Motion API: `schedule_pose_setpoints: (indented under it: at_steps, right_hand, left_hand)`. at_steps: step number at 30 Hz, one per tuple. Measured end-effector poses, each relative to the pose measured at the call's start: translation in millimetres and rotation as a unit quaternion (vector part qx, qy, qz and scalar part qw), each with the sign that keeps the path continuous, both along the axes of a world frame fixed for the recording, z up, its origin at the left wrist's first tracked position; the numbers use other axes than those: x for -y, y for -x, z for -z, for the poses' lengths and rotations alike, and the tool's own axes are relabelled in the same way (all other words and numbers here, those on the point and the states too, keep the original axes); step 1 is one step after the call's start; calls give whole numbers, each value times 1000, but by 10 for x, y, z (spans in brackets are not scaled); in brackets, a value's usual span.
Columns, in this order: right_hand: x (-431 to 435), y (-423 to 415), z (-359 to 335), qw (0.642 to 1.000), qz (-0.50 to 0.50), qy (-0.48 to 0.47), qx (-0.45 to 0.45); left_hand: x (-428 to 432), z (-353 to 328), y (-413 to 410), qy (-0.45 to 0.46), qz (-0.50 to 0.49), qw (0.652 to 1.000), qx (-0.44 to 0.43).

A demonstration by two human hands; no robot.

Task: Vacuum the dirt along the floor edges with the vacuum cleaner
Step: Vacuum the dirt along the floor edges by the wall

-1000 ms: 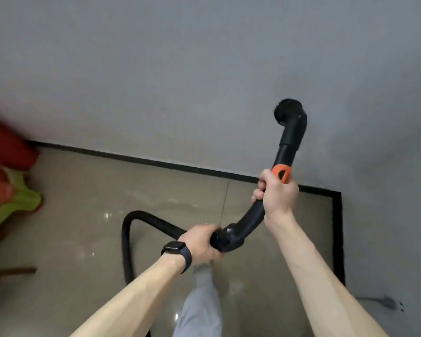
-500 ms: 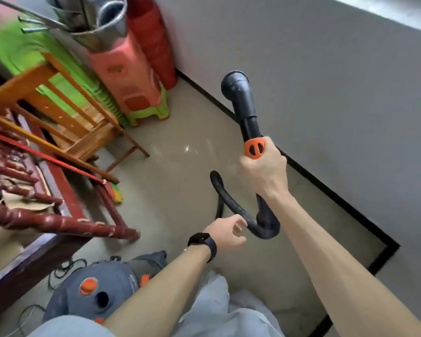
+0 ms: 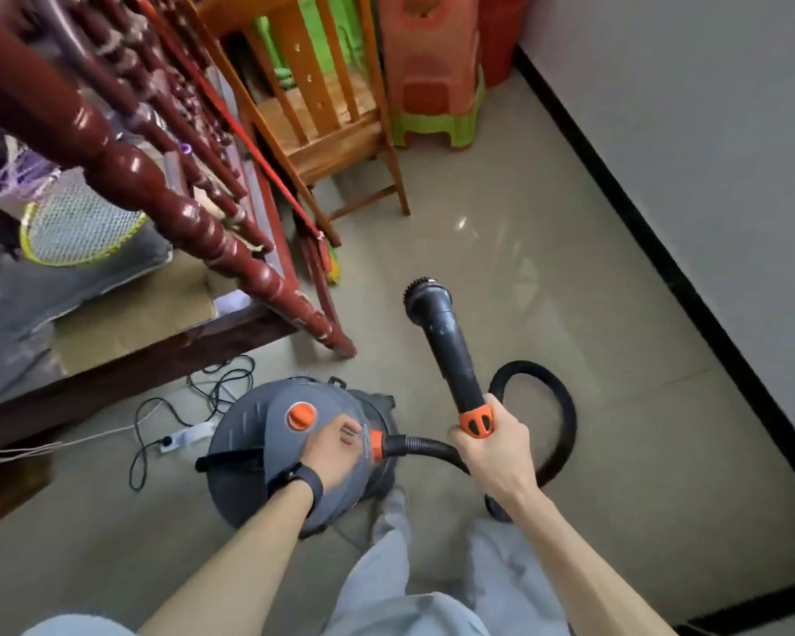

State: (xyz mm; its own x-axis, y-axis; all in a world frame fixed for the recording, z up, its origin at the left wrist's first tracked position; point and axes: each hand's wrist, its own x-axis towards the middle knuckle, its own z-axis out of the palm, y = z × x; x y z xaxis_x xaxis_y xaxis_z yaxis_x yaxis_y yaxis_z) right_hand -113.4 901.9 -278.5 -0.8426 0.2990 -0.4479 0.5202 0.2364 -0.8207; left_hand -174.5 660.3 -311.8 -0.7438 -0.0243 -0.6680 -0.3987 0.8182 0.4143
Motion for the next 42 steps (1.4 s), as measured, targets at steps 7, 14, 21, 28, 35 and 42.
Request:
schedule_pose_setpoints:
  at_steps: [7,14,21,28,35,42]
  right_hand:
    - [1183,117,503,997,-59,2,48]
    - [1721,212,992,984,-141,-36,104]
    - [1489,197,1172,978,-147,-93,112]
    - [728,-102,1001,984,-43,-92,147]
    - [37,-490,960,982,79,-94,144]
    - [-425,-746,829,969,190,-81,137]
  left_hand:
    - [1229,329,-46,26,-142,987,-64]
    - [1930,784,-87,189,15,982,3]
    - [1950,1107,45,297,258,916,-79]
    - [1761,1007,431,263,282,916,112]
    - [861,884,557,249,360,896,69]
    - [-423,876,944,241,451,859,21]
